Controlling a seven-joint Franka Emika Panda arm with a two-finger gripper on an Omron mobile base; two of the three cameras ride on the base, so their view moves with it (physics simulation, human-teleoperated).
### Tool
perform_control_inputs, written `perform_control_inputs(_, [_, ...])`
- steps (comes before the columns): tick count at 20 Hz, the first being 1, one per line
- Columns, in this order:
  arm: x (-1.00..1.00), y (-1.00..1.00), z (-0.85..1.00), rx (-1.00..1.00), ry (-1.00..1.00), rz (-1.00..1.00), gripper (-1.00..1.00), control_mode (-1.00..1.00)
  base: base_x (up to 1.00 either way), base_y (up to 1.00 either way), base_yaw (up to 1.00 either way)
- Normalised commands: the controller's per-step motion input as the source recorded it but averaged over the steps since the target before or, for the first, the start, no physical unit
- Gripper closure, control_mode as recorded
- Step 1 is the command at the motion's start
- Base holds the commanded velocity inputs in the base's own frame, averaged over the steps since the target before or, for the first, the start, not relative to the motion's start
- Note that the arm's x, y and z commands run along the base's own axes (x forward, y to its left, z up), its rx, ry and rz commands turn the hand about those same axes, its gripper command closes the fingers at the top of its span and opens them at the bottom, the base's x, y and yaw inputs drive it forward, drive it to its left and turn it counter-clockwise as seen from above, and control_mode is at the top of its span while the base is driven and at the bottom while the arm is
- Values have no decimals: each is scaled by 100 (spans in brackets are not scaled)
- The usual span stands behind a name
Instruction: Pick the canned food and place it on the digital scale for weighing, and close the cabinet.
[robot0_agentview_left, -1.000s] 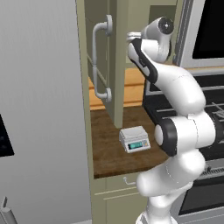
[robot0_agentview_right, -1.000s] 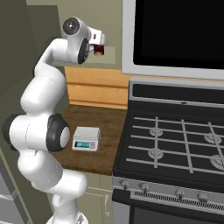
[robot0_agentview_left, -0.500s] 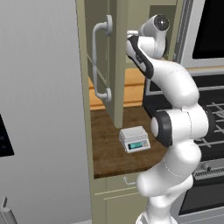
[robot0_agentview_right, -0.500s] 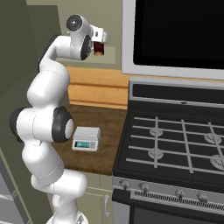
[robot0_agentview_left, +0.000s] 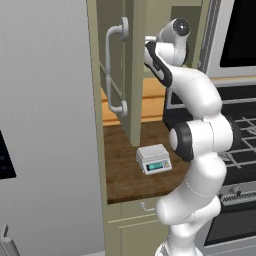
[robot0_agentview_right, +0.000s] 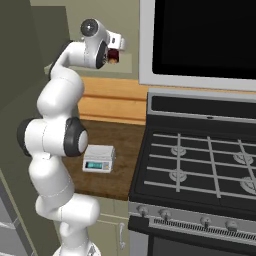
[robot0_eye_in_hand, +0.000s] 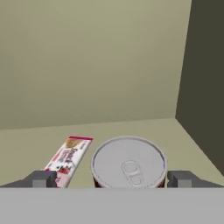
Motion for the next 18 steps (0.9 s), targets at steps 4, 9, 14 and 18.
perform_control_inputs(4, [8,-34,-15,0,0,0,-100,-100,0,0,0])
perform_control_inputs(9, [13,-13,-21,0,1,0,-100,-100,0,0,0])
perform_control_inputs(14, [28,18,-24,-2,0,-1,-100,-100,0,0,0])
perform_control_inputs(18, [31,31,-12,-3,0,-3,100,-100,0,0,0])
